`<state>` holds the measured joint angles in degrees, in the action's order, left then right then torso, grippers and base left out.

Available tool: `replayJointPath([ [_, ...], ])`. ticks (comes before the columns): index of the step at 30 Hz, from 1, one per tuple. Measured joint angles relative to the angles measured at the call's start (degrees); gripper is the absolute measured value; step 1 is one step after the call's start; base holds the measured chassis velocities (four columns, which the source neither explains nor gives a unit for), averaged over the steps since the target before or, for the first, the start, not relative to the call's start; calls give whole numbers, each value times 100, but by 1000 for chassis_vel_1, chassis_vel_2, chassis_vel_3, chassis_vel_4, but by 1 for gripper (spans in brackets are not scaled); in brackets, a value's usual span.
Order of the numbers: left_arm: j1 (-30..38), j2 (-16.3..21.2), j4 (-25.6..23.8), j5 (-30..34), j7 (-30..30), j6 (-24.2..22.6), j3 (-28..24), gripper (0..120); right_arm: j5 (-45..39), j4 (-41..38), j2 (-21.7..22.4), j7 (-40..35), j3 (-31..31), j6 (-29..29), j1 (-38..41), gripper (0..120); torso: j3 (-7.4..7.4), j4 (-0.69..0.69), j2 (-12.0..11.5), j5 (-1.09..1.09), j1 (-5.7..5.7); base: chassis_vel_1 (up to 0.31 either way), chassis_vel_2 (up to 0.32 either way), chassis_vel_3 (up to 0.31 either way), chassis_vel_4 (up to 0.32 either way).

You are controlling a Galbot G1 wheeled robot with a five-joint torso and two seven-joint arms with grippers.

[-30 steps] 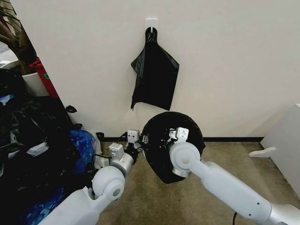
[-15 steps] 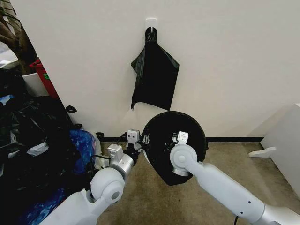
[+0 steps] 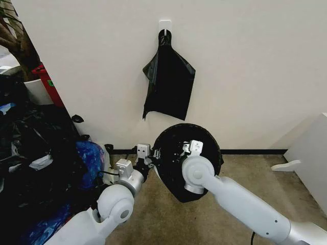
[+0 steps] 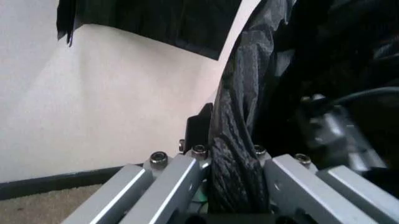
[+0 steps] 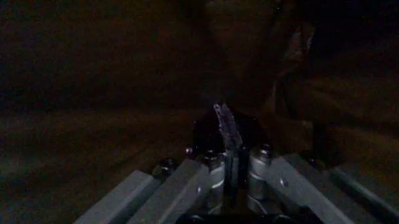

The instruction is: Place the garbage bag over the trash bin.

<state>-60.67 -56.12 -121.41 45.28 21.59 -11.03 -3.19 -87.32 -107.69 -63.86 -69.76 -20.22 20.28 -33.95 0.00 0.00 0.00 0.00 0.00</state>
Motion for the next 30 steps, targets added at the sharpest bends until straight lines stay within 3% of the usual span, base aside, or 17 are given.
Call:
replayJointPath([
  [15,-121,106,-236,85,-20,-24,87,1,187,672,-120,227,174,82,-27,0,0,0,0,0,0,0,0,0,0],
  [30,-60,38,-10,72,-27,-17,79,1,-84,-93,-59,56,-108,11,26,0,0,0,0,-1,0,0,0,0,0],
])
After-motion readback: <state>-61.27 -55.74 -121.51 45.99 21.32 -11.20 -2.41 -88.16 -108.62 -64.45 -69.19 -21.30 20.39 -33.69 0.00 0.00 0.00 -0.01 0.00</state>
